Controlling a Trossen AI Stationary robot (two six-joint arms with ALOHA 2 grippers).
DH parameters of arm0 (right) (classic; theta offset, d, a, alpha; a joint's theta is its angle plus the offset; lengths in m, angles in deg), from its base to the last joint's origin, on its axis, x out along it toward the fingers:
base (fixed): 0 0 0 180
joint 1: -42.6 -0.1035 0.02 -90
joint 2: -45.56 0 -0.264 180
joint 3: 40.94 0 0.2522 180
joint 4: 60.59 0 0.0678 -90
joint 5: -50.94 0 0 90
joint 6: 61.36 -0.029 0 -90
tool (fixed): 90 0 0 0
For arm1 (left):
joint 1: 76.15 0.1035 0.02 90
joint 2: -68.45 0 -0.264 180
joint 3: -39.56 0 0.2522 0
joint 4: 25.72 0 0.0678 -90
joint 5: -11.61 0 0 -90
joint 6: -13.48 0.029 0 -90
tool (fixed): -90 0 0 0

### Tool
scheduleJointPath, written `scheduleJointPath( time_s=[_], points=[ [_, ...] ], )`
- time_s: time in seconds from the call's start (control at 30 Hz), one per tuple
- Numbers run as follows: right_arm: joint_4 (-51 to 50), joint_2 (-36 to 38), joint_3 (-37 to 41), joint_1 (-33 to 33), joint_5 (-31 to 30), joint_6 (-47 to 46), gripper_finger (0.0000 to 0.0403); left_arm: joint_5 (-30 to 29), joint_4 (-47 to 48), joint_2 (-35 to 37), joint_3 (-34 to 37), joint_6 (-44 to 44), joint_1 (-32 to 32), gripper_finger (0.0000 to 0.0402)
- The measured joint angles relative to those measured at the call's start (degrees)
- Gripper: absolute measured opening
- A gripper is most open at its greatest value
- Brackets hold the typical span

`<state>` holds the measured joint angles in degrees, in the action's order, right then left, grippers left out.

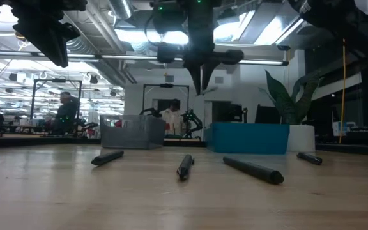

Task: Sort pens & pencils
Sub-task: Put the light blue pencil into the blue bin

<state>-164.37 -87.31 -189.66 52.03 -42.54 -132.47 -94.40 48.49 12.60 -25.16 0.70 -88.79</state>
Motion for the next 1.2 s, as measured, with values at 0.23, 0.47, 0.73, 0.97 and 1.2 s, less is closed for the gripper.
scheduleJointPath(
  time_s=[0.23,0.47,0.73,0.97,1.2],
  points=[
    [0.0,1.97,-0.01,4.83,-1.47,4.58,0.0027,0.01,0.0,0.0,-0.01,1.29,0.0,0.0073],
    [0.0,3.1,-0.01,9.98,-1.48,9.3,0.0033,0.02,0.1,0.0,0.0,1.38,0.0,0.0073],
    [0.0,3.1,-0.01,15.76,-1.48,15.17,0.0029,0.01,0.39,-0.01,0.0,1.36,-0.02,0.0073],
    [0.02,3.1,1.02,19.24,-1.64,19.2,0.0034,0.02,0.39,-0.02,0.0,1.34,-0.02,0.0073],
    [0.06,3.12,4.68,20.0,-1.62,21.79,0.0034,-1.97,0.32,0.0,0.0,1.32,0.0,0.0073]
  ],
)
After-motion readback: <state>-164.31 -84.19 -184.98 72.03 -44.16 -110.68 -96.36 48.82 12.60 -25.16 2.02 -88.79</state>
